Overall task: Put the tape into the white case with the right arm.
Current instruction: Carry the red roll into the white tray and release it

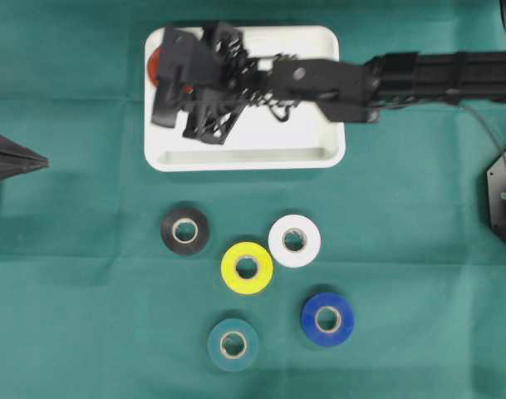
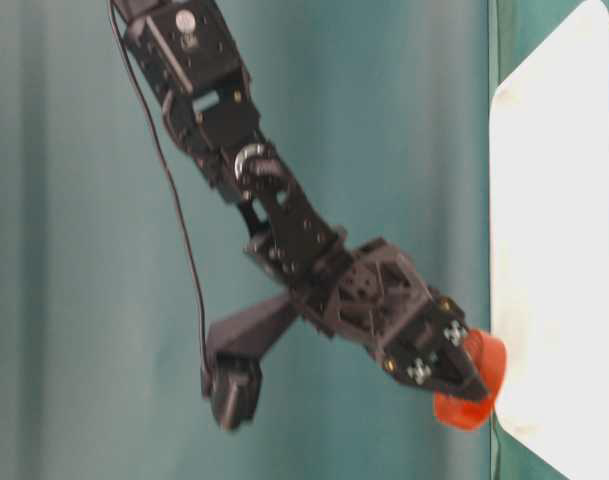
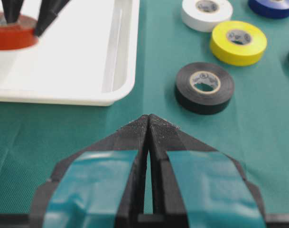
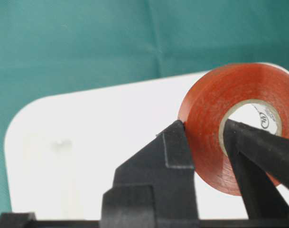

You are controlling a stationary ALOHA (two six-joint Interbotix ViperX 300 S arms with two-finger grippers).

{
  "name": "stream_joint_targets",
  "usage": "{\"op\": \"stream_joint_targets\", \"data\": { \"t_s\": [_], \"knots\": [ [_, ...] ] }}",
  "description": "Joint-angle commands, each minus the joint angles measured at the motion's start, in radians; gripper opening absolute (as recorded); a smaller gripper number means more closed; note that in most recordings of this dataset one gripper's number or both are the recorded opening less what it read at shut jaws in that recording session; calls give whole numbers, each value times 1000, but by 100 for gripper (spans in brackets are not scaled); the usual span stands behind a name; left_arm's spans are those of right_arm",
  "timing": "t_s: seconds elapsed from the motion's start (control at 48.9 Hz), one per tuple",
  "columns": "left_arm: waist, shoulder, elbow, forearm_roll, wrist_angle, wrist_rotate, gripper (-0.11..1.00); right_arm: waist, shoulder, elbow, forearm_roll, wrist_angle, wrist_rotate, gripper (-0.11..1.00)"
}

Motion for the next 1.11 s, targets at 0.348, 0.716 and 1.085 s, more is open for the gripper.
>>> {"op": "stream_joint_targets", "data": {
  "t_s": [0.348,0.716,1.085],
  "knots": [
    [3,8,-11,-2,-9,0,1,-37,-51,61,-3,-72,2,1],
    [3,8,-11,-2,-9,0,1,-37,-41,63,-3,-77,-2,45],
    [3,8,-11,-2,-9,-2,1,-74,-196,256,-3,-107,2,57]
  ]
}}
